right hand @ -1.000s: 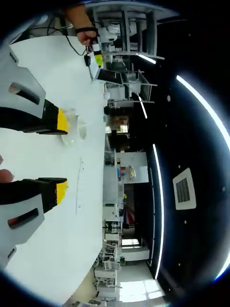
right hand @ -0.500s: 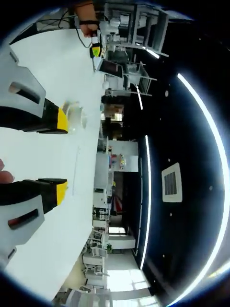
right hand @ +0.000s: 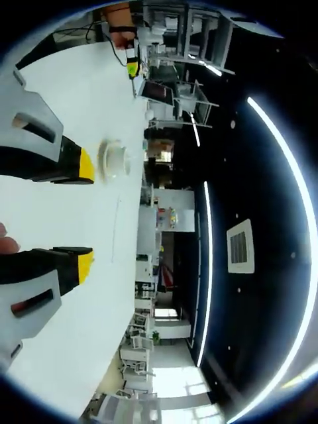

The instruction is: Tidy tabletop coffee trays, cups and spoons，present forward

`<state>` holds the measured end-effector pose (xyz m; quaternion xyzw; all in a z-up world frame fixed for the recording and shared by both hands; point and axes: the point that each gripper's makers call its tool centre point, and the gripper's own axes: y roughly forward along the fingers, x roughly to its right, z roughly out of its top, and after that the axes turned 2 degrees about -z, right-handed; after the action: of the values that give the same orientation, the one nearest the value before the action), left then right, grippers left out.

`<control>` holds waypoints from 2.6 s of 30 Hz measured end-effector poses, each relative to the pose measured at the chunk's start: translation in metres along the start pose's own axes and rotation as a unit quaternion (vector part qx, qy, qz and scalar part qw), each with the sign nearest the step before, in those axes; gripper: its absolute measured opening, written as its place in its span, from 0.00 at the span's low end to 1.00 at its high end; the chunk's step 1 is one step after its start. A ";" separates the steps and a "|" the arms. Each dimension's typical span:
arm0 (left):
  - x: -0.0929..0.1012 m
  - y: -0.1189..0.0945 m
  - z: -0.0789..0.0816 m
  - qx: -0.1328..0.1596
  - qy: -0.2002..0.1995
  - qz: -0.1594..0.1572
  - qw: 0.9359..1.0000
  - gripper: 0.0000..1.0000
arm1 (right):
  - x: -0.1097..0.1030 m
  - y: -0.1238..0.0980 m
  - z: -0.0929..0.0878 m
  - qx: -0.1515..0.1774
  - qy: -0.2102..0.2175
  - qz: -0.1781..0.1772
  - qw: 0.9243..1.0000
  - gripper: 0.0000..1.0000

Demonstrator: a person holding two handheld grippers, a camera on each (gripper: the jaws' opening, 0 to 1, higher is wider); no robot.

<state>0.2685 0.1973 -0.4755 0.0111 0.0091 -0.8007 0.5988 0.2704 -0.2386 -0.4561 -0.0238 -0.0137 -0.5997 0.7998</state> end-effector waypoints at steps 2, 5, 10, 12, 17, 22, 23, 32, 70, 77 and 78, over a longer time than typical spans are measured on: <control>0.003 0.001 -0.003 -0.004 0.002 -0.003 1.000 0.29 | -0.003 0.000 -0.006 -0.007 0.006 0.003 1.000 0.38; 0.003 0.001 -0.003 -0.005 0.014 -0.002 1.000 0.29 | -0.005 0.001 -0.010 -0.011 0.010 0.005 1.000 0.38; 0.002 0.002 -0.001 -0.003 0.007 -0.003 1.000 0.29 | -0.009 0.004 -0.012 -0.013 0.016 0.008 1.000 0.38; 0.002 0.002 -0.001 -0.002 0.009 -0.004 1.000 0.29 | -0.011 0.005 -0.011 -0.013 0.017 0.009 1.000 0.38; 0.001 0.001 -0.001 -0.001 0.009 -0.004 1.000 0.29 | -0.014 0.008 -0.010 -0.012 0.017 0.012 1.000 0.38; -0.001 -0.001 0.000 0.001 0.008 -0.002 1.000 0.29 | -0.016 0.009 -0.010 -0.013 0.017 0.012 1.000 0.38; -0.001 -0.001 -0.001 0.000 0.008 -0.002 1.000 0.29 | -0.016 0.009 -0.010 -0.015 0.018 0.012 1.000 0.38; -0.002 -0.002 -0.001 0.001 0.010 0.000 1.000 0.29 | -0.021 0.011 -0.011 -0.016 0.021 0.015 1.000 0.37; 0.004 -0.004 -0.003 -0.003 0.016 -0.009 1.000 0.29 | -0.033 0.010 -0.019 -0.030 0.031 0.033 0.999 0.36; 0.001 -0.007 -0.006 -0.006 0.012 -0.010 1.000 0.29 | -0.046 0.021 -0.014 -0.029 0.030 0.046 0.998 0.35; 0.001 -0.007 -0.006 -0.006 0.013 -0.010 1.000 0.29 | -0.048 0.022 -0.013 -0.029 0.028 0.048 0.998 0.35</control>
<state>0.2619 0.1988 -0.4818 0.0179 0.0220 -0.8066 0.5904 0.2782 -0.1866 -0.4718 -0.0307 0.0277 -0.5609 0.8268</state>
